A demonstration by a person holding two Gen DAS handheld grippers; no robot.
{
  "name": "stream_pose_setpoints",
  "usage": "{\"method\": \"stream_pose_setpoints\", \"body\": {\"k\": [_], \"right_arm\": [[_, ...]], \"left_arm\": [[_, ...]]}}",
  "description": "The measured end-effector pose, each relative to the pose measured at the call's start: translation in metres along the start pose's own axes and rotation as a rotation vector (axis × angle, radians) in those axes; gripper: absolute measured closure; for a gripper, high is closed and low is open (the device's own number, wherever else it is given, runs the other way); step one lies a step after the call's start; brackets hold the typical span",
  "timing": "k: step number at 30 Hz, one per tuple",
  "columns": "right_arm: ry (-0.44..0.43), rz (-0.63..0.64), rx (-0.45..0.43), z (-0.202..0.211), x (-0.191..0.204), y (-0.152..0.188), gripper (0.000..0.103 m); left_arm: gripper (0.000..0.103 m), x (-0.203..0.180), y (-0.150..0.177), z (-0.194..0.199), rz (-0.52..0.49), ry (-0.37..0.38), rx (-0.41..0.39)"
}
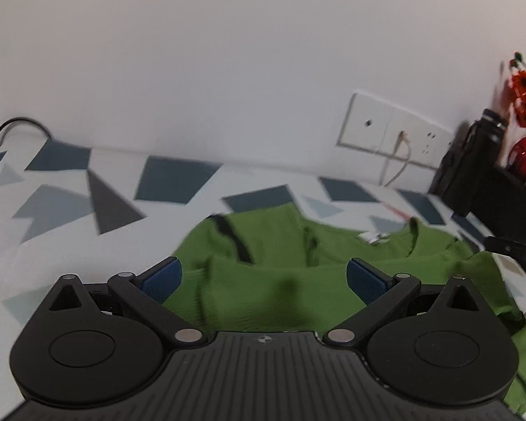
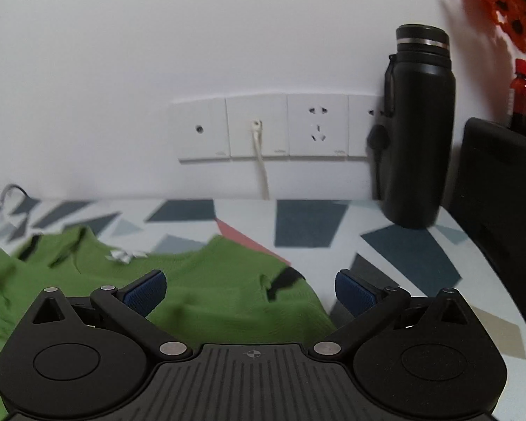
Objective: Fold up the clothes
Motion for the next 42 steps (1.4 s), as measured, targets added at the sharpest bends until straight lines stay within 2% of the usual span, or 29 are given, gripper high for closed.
{"method": "stream_pose_setpoints", "body": {"k": [4, 7, 9, 10, 12, 13, 14, 16, 19, 22, 27, 30, 33, 36, 39, 42], "right_arm": [[-0.006, 0.003, 0.027, -0.002, 0.0, 0.008, 0.001], [-0.023, -0.028, 0.035, -0.002, -0.004, 0.01, 0.001], [-0.038, -0.063, 0.026, 0.001, -0.008, 0.008, 0.001], [-0.048, -0.082, 0.018, 0.003, -0.009, 0.006, 0.001], [-0.069, -0.107, 0.007, 0.007, -0.009, 0.003, 0.001], [-0.079, -0.12, 0.002, 0.009, -0.009, 0.001, 0.001], [-0.083, -0.12, 0.0, 0.01, -0.008, 0.001, 0.001], [-0.088, -0.114, -0.002, 0.01, -0.006, 0.001, 0.001], [-0.095, -0.109, 0.004, 0.009, -0.003, 0.003, 0.001], [-0.098, -0.114, 0.005, 0.008, -0.004, 0.003, 0.001], [-0.106, -0.132, 0.008, 0.008, -0.005, 0.004, 0.001], [-0.119, -0.138, 0.007, 0.009, -0.004, 0.004, 0.001], [-0.126, -0.153, 0.003, 0.01, -0.005, 0.002, 0.001], [-0.13, -0.181, 0.001, 0.009, -0.01, 0.001, 0.001], [-0.138, -0.21, 0.016, 0.006, -0.015, 0.003, 0.001], [-0.145, -0.228, 0.024, 0.005, -0.016, 0.004, 0.001]], "left_arm": [[0.001, 0.018, 0.003, 0.0, 0.057, -0.017, 0.01], [0.002, 0.025, 0.005, 0.001, 0.119, 0.014, -0.001], [0.016, 0.025, 0.002, 0.004, 0.159, 0.057, -0.016], [0.028, 0.025, 0.0, 0.005, 0.177, 0.072, -0.025], [0.031, 0.022, -0.003, 0.01, 0.185, 0.098, -0.037], [0.035, 0.021, -0.004, 0.012, 0.187, 0.112, -0.043], [0.046, 0.019, -0.004, 0.012, 0.187, 0.121, -0.039], [0.057, 0.014, -0.003, 0.013, 0.186, 0.136, -0.028], [0.057, 0.015, 0.003, 0.006, 0.193, 0.125, 0.006], [0.057, 0.027, 0.011, -0.002, 0.251, 0.101, 0.051], [0.057, 0.029, 0.019, -0.005, 0.365, 0.196, 0.096], [0.057, 0.024, 0.017, -0.002, 0.402, 0.248, 0.092], [0.071, 0.018, 0.009, 0.008, 0.392, 0.275, 0.062], [0.074, 0.009, 0.006, 0.015, 0.357, 0.305, 0.06], [0.074, 0.012, 0.021, 0.006, 0.375, 0.252, 0.123], [0.074, 0.02, 0.031, 0.002, 0.397, 0.2, 0.144]]}}
Point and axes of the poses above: each gripper's, at about its wrist camera, not at the fingertips, and z roughly against the way its jaws point, x to its left, y to its underside, the point moved 10 cm from there along -z, roughly the way its jaws point, and after that the axes turned 3 degrees about y, right-handed, at the moved point
